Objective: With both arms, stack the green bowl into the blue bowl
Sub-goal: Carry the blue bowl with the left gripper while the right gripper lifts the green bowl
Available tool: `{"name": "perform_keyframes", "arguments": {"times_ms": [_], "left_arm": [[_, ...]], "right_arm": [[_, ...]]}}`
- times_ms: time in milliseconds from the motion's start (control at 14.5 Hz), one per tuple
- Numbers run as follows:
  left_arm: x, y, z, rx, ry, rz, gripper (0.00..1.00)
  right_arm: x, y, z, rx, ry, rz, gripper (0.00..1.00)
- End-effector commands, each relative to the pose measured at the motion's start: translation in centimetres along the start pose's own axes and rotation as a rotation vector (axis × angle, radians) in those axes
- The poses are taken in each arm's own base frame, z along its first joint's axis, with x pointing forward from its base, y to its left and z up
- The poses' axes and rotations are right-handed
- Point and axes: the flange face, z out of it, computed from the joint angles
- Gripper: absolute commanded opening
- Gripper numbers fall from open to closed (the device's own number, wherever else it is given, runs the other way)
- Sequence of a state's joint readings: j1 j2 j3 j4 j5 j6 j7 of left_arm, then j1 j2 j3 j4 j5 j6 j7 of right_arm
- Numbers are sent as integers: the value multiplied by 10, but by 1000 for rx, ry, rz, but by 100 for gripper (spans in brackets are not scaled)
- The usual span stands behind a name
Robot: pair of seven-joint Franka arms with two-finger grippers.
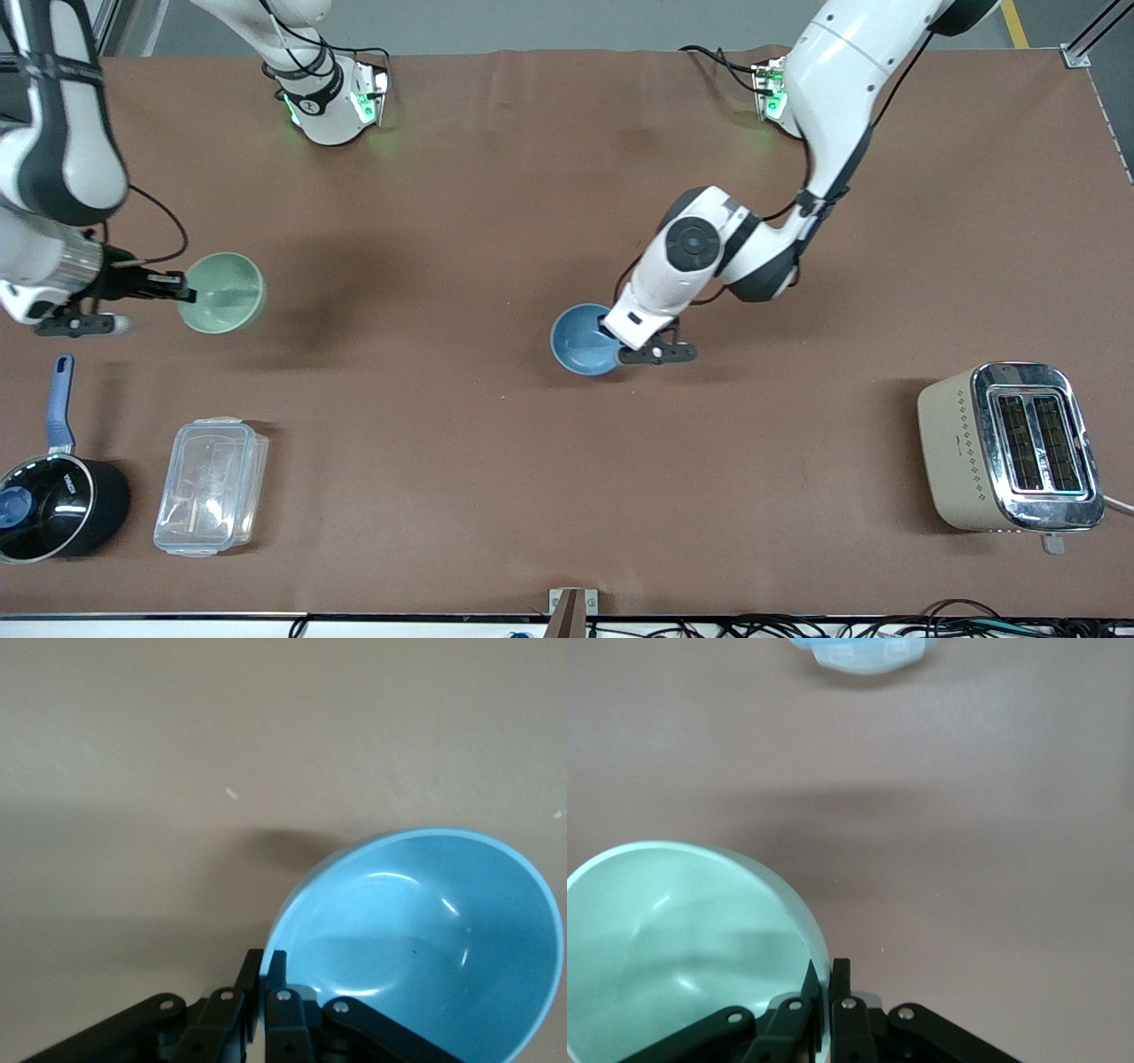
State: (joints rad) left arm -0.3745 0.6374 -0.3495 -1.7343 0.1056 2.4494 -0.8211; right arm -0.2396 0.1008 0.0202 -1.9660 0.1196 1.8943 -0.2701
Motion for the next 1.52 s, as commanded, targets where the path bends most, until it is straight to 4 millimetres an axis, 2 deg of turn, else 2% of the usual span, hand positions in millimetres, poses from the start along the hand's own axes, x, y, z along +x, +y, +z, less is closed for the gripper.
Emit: {"name": "perform_keyframes", "arguments": {"times_ms": [0, 138, 207, 483, 621, 759, 828, 897, 966, 1103, 1241, 1310, 1448], "left_arm": [[-13, 33, 21, -2, -6, -49, 0], [-28, 60, 31, -16, -10, -87, 0], [-30, 64, 34, -17, -14, -106, 0], [-45, 72, 43, -7, -28, -99, 0], [-59, 78, 57, 5, -47, -86, 0], [-60, 76, 67, 13, -55, -87, 6], [-58, 78, 64, 7, -52, -89, 35], [-57, 78, 61, 5, -46, -85, 99], [-53, 77, 58, 5, -37, -83, 100], [-35, 70, 32, 31, 9, -74, 100], [-8, 59, -6, 138, 57, -30, 100], [13, 46, -40, 199, 65, -47, 100], [24, 35, -98, 246, 76, -83, 100]], "right_arm": [[10, -12, -57, 5, 12, -7, 1], [14, -34, -77, -10, 9, 10, 1], [16, -49, -77, -19, 5, 25, 1], [22, -117, -70, -35, 2, 70, 1], [24, -159, -63, -37, 8, 103, 1], [26, -206, -54, -41, 41, 112, 1], [25, -232, -49, -43, 52, 127, 1], [26, -255, -40, -42, 66, 135, 1], [27, -282, -28, -41, 79, 149, 1], [27, -325, -1, -41, 82, 166, 1], [24, -373, 40, -47, 77, 178, 1], [20, -395, 54, -46, 81, 178, 1], [12, -428, 86, -48, 70, 161, 0]]}}
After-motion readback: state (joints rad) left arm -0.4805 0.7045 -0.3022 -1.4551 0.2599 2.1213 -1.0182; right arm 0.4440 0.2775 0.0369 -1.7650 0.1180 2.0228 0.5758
